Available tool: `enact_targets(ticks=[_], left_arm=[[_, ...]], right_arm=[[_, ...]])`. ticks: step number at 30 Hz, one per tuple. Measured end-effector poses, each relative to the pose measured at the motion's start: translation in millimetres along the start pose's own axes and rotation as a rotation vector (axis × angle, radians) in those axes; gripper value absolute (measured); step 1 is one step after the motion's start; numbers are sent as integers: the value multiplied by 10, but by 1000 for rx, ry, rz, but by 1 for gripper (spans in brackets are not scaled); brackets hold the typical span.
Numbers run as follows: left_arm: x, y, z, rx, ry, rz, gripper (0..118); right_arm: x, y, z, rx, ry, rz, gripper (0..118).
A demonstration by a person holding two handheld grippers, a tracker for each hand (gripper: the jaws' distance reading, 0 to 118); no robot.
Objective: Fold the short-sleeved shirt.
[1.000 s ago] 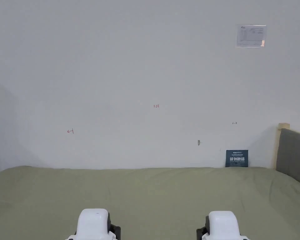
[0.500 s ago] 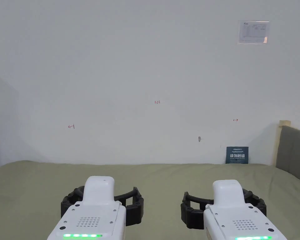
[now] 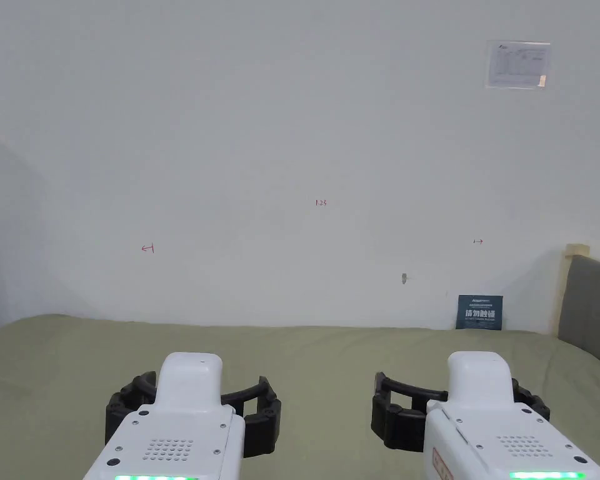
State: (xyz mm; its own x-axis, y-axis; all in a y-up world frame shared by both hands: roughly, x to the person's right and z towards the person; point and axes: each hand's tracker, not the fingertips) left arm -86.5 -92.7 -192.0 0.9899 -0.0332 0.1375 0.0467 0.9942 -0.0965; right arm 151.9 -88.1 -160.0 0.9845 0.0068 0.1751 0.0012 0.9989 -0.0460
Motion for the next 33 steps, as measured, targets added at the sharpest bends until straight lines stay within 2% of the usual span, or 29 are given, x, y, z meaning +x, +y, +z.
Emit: enact_targets(ticks=[6, 9, 13, 16, 22, 28, 33], left_arm=[[-75, 41, 27, 4, -9, 27, 114], [-98, 58, 41, 3, -11, 37, 114], [-111, 63, 31, -12, -14, 33, 114], [-113, 57, 25, -23, -19, 27, 114], [-134, 35, 14, -29, -24, 46, 114], [-139, -7, -8, -45, -10, 28, 114], [-119, 34, 9, -34, -36, 66, 114]], right_arm=[[0, 76, 72, 12, 18, -53, 118], [-1, 114, 135, 1, -5, -76, 118], [7, 235, 160, -57, -8, -57, 118], [-15, 258, 200, -24, -18, -36, 118], [-26, 309, 223, -41, 5, -70, 118], [-33, 291, 223, -72, -68, -30, 118], [-34, 276, 187, -93, -71, -75, 118]])
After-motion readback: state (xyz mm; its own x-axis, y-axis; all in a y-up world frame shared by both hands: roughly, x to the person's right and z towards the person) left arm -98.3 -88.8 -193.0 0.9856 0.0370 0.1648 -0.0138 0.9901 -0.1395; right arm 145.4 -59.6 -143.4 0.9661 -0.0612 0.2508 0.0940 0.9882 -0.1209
